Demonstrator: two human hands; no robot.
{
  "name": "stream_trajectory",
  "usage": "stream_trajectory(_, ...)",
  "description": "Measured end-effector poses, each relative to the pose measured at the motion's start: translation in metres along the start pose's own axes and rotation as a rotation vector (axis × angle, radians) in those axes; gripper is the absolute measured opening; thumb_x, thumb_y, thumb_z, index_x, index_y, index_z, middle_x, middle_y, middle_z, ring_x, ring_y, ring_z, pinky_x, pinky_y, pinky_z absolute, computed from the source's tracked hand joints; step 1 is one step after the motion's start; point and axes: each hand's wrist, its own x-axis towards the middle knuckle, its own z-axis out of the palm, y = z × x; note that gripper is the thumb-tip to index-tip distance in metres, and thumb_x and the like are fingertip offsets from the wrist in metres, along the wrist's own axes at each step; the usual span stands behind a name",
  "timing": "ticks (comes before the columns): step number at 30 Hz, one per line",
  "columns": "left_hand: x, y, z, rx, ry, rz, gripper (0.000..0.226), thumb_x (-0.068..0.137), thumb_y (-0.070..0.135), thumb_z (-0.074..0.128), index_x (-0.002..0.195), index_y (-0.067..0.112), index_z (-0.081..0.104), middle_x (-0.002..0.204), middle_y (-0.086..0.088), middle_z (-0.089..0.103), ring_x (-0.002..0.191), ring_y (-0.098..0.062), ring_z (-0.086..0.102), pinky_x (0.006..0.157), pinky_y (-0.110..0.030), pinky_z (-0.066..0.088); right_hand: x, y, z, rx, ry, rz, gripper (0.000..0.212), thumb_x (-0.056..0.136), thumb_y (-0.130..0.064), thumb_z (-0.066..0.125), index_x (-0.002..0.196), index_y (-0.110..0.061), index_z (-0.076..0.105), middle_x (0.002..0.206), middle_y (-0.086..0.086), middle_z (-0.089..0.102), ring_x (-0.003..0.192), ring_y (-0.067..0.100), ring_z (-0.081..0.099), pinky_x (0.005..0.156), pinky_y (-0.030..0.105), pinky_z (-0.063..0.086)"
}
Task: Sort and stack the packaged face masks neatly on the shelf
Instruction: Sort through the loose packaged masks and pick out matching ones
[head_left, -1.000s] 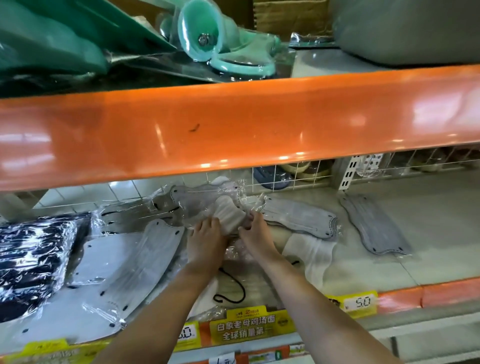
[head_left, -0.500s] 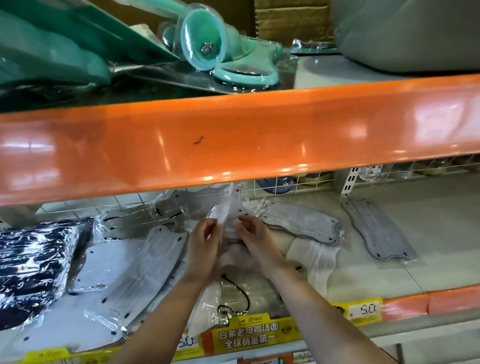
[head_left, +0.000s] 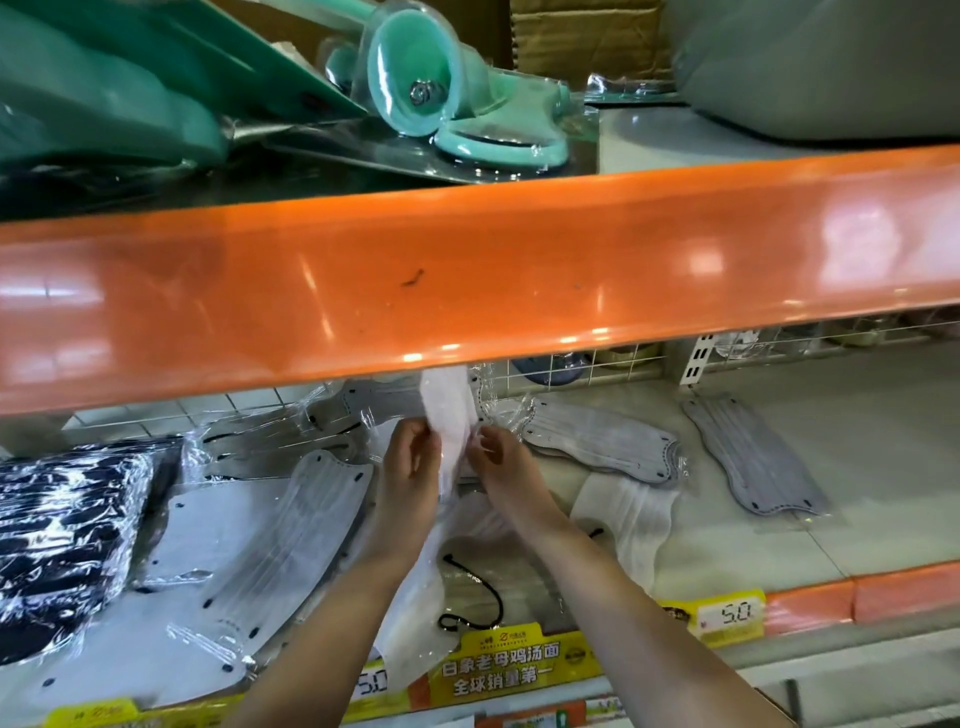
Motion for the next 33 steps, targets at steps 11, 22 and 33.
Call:
stream_trajectory(11, 0.001, 0.018, 0.014, 0.709, 0.230, 0.750, 0.021, 0.091, 0.018, 0.047, 0.088, 0.006, 0.064, 0.073, -0.006, 0.068, 0.060, -0.020, 0.064, 0.064, -0.021, 0.038, -0.016, 0.029, -0.071, -0.455, 0.276, -0.128, 0.025, 0.095, -0.006, 0.048, 0.114, -0.010, 0.063, 0.121, 0.005, 0.057, 0.114, 0.020, 0.052, 0.088, 0.021, 0.042)
stream_trajectory(22, 0.001, 0.030, 0.011, 0.664, 0.185, 1.045, 0.016, 0.098, 0.006, 0.046, 0.104, 0.013, 0.059, 0.091, -0.004, 0.073, 0.083, -0.023, 0.069, 0.064, -0.032, 0.054, -0.015, 0.071, -0.124, -0.858, 0.075, 0.083, 0.066, 0.097, -0.046, 0.043, 0.152, -0.019, 0.018, 0.160, 0.001, 0.012, 0.147, 0.020, 0.007, 0.120, 0.037, 0.004)
stream_trajectory(33, -0.021, -0.029, 0.023, 1.097, -0.220, 0.580, 0.038, 0.049, 0.003, 0.085, 0.082, 0.018, 0.075, 0.082, 0.000, 0.070, 0.090, -0.023, 0.064, 0.072, -0.038, 0.051, -0.006, 0.068, -0.123, -1.033, 0.135, 0.045, 0.044, 0.099, -0.043, 0.037, 0.136, -0.019, 0.041, 0.142, 0.000, 0.044, 0.132, 0.020, 0.037, 0.105, 0.035, 0.032)
